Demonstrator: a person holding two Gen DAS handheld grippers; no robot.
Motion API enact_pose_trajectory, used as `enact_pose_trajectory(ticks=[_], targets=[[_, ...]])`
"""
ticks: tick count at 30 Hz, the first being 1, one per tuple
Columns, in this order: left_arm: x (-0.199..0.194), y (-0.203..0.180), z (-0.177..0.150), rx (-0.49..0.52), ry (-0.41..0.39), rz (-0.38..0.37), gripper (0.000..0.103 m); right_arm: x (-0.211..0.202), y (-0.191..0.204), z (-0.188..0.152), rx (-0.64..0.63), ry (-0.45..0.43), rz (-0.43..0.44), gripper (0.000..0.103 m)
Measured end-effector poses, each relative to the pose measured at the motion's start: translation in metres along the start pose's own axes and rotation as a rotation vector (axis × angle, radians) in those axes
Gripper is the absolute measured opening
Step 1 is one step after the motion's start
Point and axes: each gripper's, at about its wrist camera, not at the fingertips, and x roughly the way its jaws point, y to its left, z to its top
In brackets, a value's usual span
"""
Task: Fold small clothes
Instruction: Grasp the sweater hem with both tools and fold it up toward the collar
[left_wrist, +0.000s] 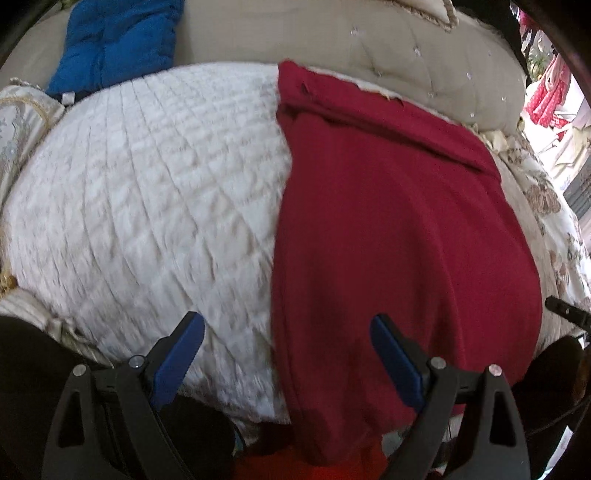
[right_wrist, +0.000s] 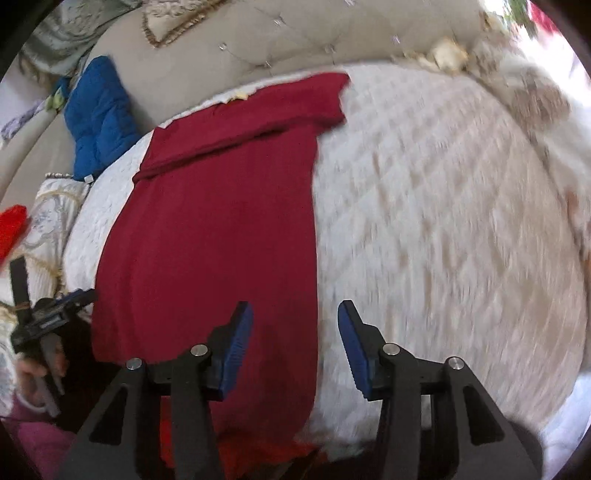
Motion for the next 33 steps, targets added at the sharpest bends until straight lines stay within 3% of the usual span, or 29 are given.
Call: enact_pose_trajectory(ticks=[6, 11, 17, 18, 19, 20, 22, 23, 25, 28, 33], targets=[[0.004, -0.011, -0.015, 0.069, 0.056, 0.05, 0.094, 0.008, -0.009, -0.033, 0.049, 0.102, -0.001, 0.027], [0.022, -0.016, -0.025, 0.072, 0.138, 0.033, 0.094, 0.021, 0.0, -0.041, 0.033, 0.165, 0.018, 0.028], [0.03, -0.015, -0.026, 0.047, 0.17, -0.005, 0.092, 0.037, 0.01, -0.046, 0.027, 0.217, 0.018, 0.028], [0.031, -0.014, -0.026, 0.039, 0.172, -0.019, 0.087, 0.038, 0.015, -0.046, -0.002, 0.217, -0.004, 0.023], [0.031, -0.012, -0.026, 0.024, 0.178, -0.052, 0.067, 0.038, 0.019, -0.046, -0.026, 0.213, -0.02, 0.018], [0.031, -0.011, -0.026, 0.013, 0.189, -0.085, 0.043, 0.036, 0.022, -0.046, -0.046, 0.202, -0.033, 0.003], [0.026, -0.008, -0.025, 0.002, 0.191, -0.138, 0.016, 0.029, 0.026, -0.045, -0.056, 0.173, 0.03, 0.0], [0.02, -0.007, -0.023, 0.003, 0.182, -0.147, 0.008, 0.021, 0.03, -0.041, -0.068, 0.144, 0.059, 0.0], [0.003, -0.004, -0.014, 0.004, 0.152, -0.183, 0.007, 0.007, 0.033, -0.035, -0.074, 0.091, 0.098, 0.0], [-0.028, 0.004, 0.015, -0.022, 0.086, -0.264, 0.007, -0.02, 0.035, -0.01, -0.044, -0.005, 0.24, 0.0], [-0.061, 0.004, 0.074, -0.021, -0.058, -0.277, 0.007, -0.045, 0.045, 0.048, -0.052, -0.155, 0.322, 0.0]])
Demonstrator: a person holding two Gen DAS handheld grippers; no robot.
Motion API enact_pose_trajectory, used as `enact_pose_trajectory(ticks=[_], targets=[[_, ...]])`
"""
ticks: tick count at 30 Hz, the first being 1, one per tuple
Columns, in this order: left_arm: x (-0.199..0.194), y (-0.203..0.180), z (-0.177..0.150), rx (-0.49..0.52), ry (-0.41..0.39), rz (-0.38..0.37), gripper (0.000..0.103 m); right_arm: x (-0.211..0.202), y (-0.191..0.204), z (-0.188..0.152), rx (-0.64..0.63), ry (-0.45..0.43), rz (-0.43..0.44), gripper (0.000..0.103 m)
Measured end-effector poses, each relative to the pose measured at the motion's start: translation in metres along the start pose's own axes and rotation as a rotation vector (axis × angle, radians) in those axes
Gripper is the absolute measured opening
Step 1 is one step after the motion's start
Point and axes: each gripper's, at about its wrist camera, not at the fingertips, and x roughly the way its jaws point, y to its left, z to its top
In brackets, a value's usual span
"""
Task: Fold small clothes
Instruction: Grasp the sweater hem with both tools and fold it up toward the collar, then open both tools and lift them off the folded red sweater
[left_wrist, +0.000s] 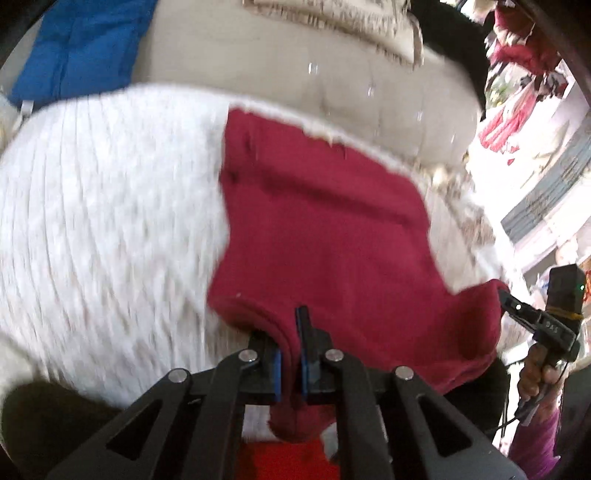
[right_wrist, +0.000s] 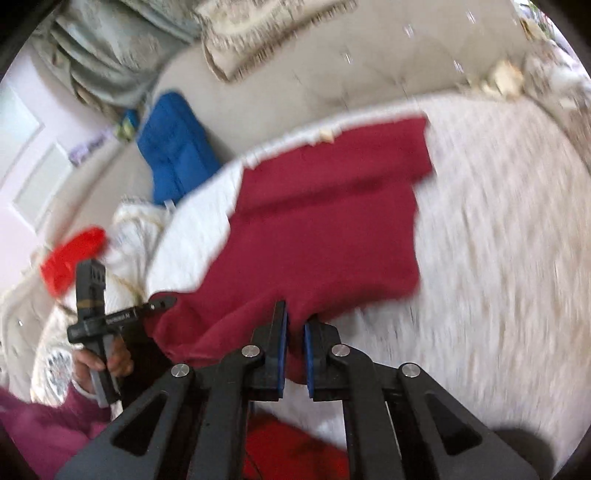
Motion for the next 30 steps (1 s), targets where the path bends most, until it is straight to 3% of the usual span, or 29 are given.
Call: enact_pose_trajectory(ticks=[7, 14, 19, 20, 21, 23, 25, 26, 28, 30], targets=[[0.019, 0.0, 0.098, -0.024, -0.137, 0.011, 0.007, 0.029, -0.012, 0.092, 0.016, -0.16, -0.07, 0.0], [0.097, 0.018, 0.179, -0.089, -0.149, 0.063, 0.007, 0.09, -0.054, 0.166, 0.082, -0.151, -0.153, 0.0], [0.143, 0.038, 0.203, -0.158, -0.103, 0.01, 0.011, 0.144, -0.081, 0.192, 0.119, -0.094, -0.211, 0.0], [0.151, 0.044, 0.205, -0.166, -0.087, -0.002, 0.014, 0.152, -0.089, 0.195, 0.142, -0.082, -0.219, 0.0], [0.156, 0.048, 0.206, -0.172, -0.065, -0.01, 0.018, 0.158, -0.097, 0.198, 0.165, -0.077, -0.225, 0.008], [0.154, 0.052, 0.207, -0.177, -0.06, -0.024, 0.041, 0.15, -0.104, 0.198, 0.181, -0.12, -0.234, 0.018], [0.143, 0.055, 0.208, -0.198, -0.112, -0.055, 0.053, 0.126, -0.107, 0.195, 0.19, -0.197, -0.213, 0.018], [0.138, 0.054, 0.209, -0.202, -0.134, -0.04, 0.069, 0.116, -0.106, 0.191, 0.19, -0.214, -0.205, 0.018], [0.121, 0.049, 0.204, -0.187, -0.237, 0.039, 0.083, 0.108, -0.097, 0.182, 0.144, -0.203, -0.185, 0.018], [0.116, 0.046, 0.203, -0.165, -0.276, 0.065, 0.085, 0.111, -0.082, 0.172, 0.056, -0.161, -0.191, 0.018]])
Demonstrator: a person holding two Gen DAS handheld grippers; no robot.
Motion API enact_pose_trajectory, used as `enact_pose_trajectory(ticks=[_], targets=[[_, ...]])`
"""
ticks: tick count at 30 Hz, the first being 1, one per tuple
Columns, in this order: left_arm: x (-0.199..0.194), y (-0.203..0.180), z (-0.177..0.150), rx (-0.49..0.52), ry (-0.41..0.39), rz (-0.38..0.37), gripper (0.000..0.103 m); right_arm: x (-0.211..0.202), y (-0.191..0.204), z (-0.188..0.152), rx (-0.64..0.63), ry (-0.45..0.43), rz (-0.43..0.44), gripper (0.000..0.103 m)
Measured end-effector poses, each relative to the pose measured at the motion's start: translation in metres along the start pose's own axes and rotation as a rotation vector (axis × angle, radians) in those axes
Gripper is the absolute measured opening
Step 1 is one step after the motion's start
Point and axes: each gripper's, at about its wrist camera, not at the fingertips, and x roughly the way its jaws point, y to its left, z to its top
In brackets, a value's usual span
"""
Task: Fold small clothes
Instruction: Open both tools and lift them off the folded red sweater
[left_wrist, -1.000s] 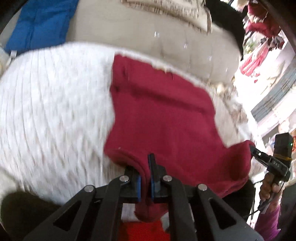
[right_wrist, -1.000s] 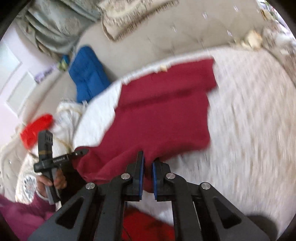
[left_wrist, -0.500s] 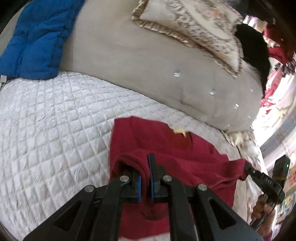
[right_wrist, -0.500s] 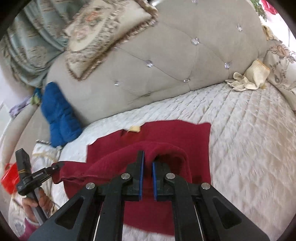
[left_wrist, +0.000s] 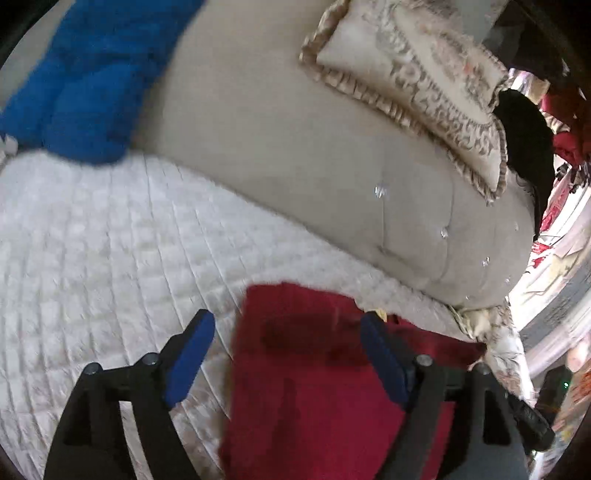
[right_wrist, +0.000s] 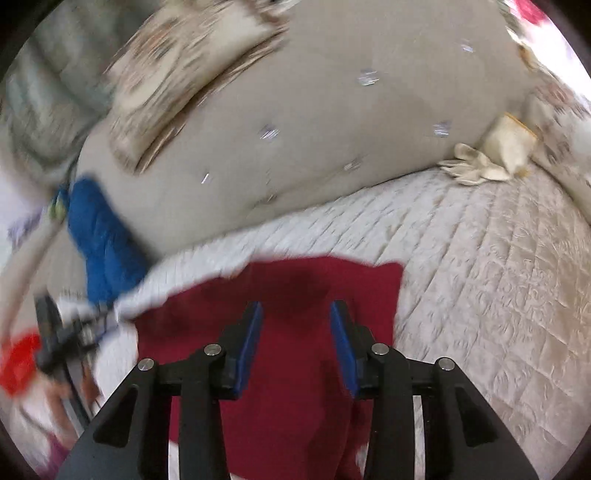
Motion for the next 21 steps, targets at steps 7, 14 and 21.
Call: enact_pose_trajectory(ticks=[7, 14, 21], targets=[[0.031, 0.005, -0.015, 0.101, 0.098, 0.135, 0.085, 0.082, 0.006, 0.013, -0.048, 0.081, -0.156, 0.018], [0.038, 0.026, -0.027, 0.121, 0.166, 0.265, 0.085, 0.088, 0.0, 0.029, 0.013, 0.06, -0.175, 0.015], [0.019, 0.029, -0.037, 0.127, 0.171, 0.286, 0.085, 0.095, 0.107, 0.024, -0.142, 0.156, 0.113, 0.024]])
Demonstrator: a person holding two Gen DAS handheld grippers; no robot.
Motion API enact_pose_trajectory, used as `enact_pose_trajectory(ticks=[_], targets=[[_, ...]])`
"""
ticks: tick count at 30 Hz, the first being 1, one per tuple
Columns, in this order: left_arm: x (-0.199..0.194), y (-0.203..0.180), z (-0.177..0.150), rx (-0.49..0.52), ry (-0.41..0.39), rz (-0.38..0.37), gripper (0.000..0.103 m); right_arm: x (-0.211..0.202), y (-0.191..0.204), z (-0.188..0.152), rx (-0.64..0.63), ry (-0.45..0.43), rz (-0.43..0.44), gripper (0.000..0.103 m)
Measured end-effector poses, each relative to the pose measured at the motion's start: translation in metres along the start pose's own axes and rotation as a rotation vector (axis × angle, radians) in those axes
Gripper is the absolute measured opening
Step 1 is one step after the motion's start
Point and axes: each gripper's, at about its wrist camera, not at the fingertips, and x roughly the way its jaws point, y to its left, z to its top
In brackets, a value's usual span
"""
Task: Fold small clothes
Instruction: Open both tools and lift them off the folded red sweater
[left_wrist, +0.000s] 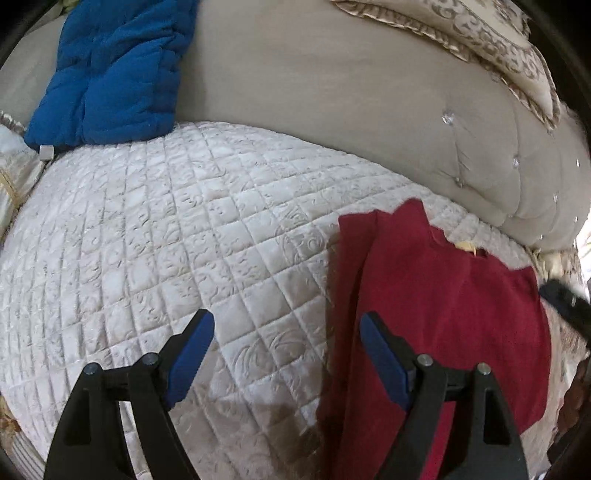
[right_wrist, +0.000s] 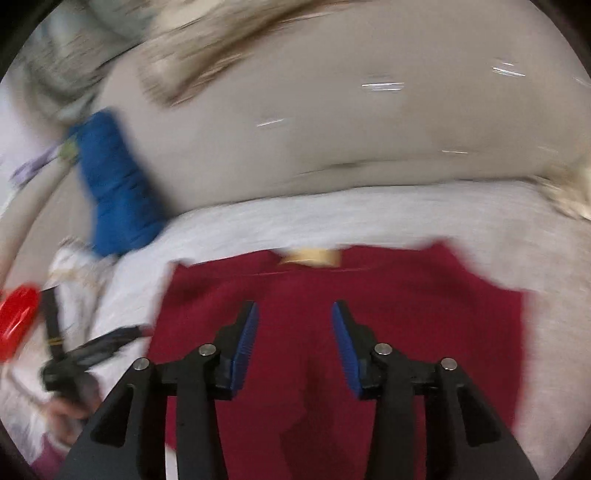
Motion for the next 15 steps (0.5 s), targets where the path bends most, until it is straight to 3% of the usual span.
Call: enact_pose_trajectory(ticks=[3, 8, 12, 13, 14, 15], targets=[[-0.006, -0.001, -0.008, 0.043, 0.006, 0.014, 0.085, 0.037, 0.053, 0.007, -0.063, 0.052, 0.084, 0.025], [-0.001, 0.01, -0.013, 0.02, 0.041, -0.009, 0.085, 0.114, 0.117, 0.014, -0.245, 0.115, -0.019, 0.026], [0.001, 0.015, -0.01, -0.001, 0.056, -0.038, 0.085, 0.146, 0.124, 0.02, -0.311, 0.147, -0.095, 0.027], [0.001, 0.015, -0.008, -0.002, 0.054, -0.042, 0.085, 0.152, 0.125, 0.019, -0.326, 0.159, -0.09, 0.024], [0.001, 0.015, -0.008, -0.002, 0.053, -0.045, 0.085, 0.155, 0.126, 0.017, -0.346, 0.159, -0.097, 0.0], [0.001, 0.014, -0.007, -0.001, 0.052, -0.048, 0.085, 0.158, 0.127, 0.017, -0.366, 0.138, -0.139, 0.0]])
